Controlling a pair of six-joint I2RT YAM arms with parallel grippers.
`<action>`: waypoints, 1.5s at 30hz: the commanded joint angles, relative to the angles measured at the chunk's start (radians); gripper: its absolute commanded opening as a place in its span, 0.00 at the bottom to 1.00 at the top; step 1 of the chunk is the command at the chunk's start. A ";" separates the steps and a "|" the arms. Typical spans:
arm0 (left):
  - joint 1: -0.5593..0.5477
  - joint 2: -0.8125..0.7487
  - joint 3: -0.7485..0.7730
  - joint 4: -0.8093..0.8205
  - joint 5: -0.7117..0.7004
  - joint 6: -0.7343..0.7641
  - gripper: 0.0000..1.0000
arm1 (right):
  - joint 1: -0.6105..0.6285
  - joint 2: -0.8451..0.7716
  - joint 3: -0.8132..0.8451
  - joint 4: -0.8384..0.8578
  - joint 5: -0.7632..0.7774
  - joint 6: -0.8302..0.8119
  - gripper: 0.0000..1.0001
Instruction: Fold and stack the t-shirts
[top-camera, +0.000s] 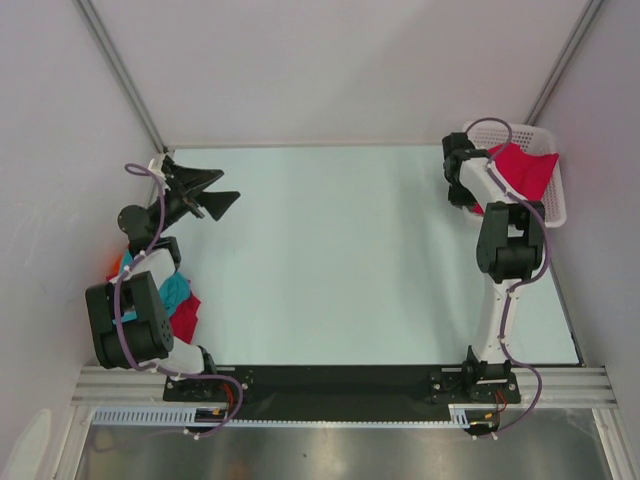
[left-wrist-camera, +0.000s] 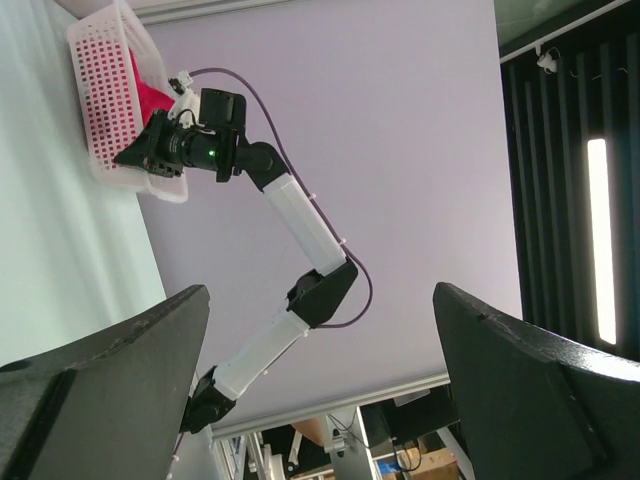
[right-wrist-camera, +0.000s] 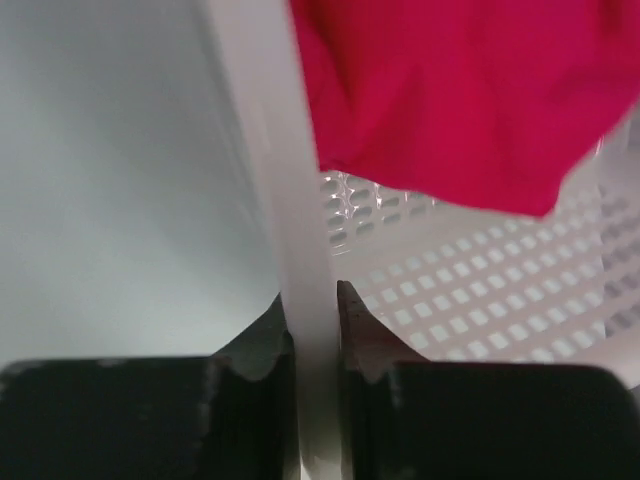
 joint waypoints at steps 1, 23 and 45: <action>-0.005 -0.035 -0.005 0.431 -0.024 0.014 1.00 | 0.020 -0.031 -0.045 0.026 -0.090 0.056 0.00; -0.022 -0.083 -0.031 0.430 -0.037 0.005 1.00 | 0.735 -0.085 -0.122 0.222 -0.784 0.114 0.00; -0.022 -0.080 -0.029 0.430 -0.061 -0.008 1.00 | 0.846 -0.088 -0.174 0.312 -0.766 0.174 0.27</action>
